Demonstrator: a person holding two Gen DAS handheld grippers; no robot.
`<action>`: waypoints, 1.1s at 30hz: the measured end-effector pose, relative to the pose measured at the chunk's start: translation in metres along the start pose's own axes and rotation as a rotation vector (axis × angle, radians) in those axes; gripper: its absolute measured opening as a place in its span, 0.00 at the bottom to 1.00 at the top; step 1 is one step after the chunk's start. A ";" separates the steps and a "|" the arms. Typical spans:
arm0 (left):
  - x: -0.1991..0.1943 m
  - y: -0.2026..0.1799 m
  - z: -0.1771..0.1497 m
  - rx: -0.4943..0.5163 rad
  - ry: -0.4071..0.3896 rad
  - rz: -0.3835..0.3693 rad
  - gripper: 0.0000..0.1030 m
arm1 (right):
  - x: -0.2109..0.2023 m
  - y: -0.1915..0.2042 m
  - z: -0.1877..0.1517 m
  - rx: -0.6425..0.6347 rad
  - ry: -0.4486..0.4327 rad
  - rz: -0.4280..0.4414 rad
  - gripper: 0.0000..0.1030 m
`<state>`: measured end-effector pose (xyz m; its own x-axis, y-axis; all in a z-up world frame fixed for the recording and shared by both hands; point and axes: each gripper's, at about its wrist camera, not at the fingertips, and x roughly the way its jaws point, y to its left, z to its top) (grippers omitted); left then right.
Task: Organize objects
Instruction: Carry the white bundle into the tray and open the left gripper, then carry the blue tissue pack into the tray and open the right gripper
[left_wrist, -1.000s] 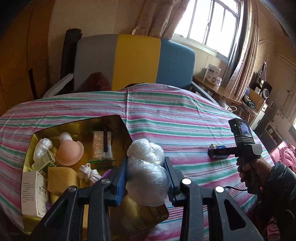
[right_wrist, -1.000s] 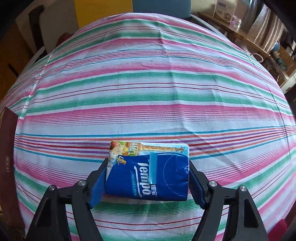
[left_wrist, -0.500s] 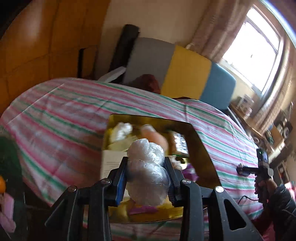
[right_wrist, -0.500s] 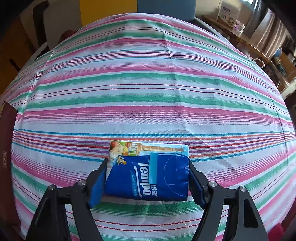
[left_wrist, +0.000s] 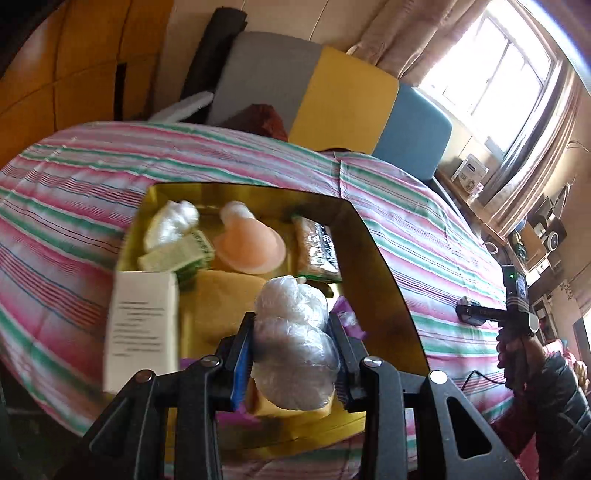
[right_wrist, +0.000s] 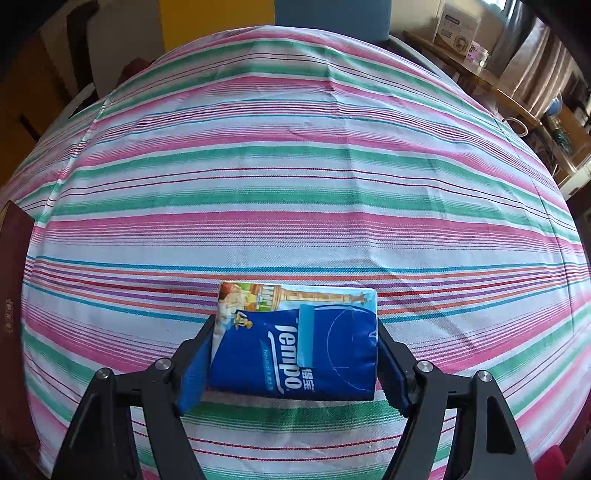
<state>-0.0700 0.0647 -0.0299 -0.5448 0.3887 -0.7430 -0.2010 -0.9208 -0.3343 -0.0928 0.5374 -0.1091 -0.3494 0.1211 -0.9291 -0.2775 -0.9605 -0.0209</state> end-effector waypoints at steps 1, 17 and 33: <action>0.008 -0.004 0.002 -0.005 0.013 -0.009 0.35 | 0.000 0.000 0.000 0.000 0.000 0.001 0.75; 0.056 -0.012 -0.001 0.030 0.112 0.075 0.53 | 0.002 -0.005 0.003 -0.006 -0.001 0.004 0.75; -0.044 0.039 -0.018 -0.013 -0.083 0.182 0.53 | -0.013 0.009 0.011 -0.042 -0.051 0.012 0.71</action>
<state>-0.0393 0.0125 -0.0209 -0.6363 0.2116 -0.7419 -0.0833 -0.9749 -0.2065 -0.1003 0.5299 -0.0931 -0.3976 0.1210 -0.9095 -0.2353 -0.9716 -0.0264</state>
